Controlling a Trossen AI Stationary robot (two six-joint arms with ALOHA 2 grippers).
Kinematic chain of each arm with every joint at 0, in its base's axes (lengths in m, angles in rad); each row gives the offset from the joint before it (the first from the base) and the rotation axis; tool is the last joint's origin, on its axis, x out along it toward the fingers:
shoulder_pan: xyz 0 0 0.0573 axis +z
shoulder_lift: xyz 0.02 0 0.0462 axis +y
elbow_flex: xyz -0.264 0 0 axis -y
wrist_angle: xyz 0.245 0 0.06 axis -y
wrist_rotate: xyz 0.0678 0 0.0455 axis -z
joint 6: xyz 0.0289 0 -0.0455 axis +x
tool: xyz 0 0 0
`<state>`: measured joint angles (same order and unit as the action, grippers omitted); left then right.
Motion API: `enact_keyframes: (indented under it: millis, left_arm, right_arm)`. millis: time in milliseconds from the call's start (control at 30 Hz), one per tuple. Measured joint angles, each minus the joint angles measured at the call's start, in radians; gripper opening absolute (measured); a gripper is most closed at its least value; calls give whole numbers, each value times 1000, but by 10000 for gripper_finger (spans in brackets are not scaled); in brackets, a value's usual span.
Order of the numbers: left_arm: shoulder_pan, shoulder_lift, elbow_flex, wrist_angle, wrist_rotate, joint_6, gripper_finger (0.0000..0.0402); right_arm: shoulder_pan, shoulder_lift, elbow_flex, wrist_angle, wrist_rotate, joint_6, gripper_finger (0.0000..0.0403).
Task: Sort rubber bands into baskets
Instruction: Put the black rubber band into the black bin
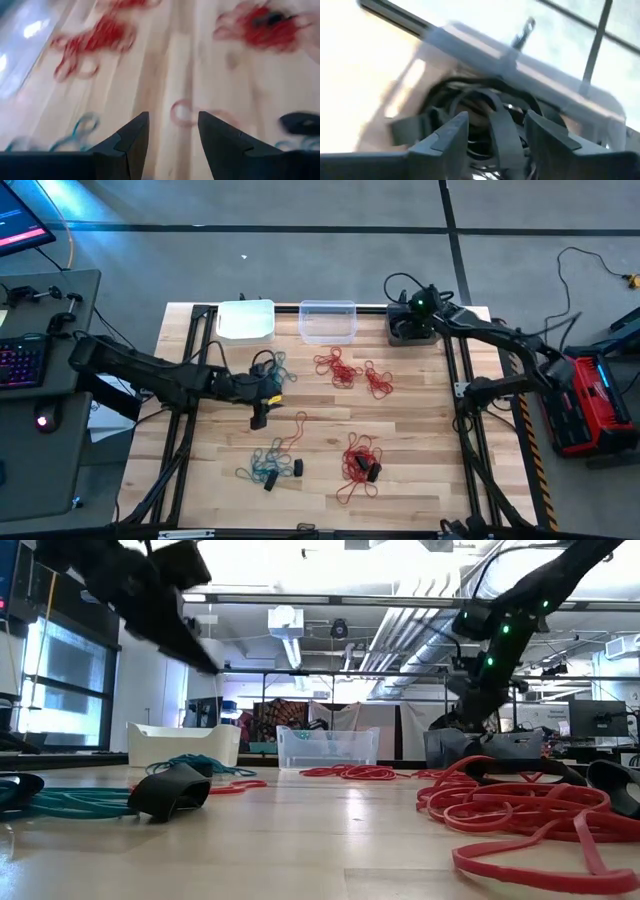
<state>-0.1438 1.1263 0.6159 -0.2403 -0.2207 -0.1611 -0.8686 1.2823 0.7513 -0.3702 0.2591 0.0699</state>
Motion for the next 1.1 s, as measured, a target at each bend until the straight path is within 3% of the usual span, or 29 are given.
enact_keyframes:
  millis: [200,500,1100]
  left_arm:
    - [111,45,0,-151,53,-20,142]
    - [234,203,1,-110,115,41,116]
    - [274,389,6,-44,92,77,107]
  right_arm:
    - [106,-98,0,2,0,-3,188]
    - [221,-146,0,64,-1,-15,188]
    - [250,-144,0,87,0,-26,189]
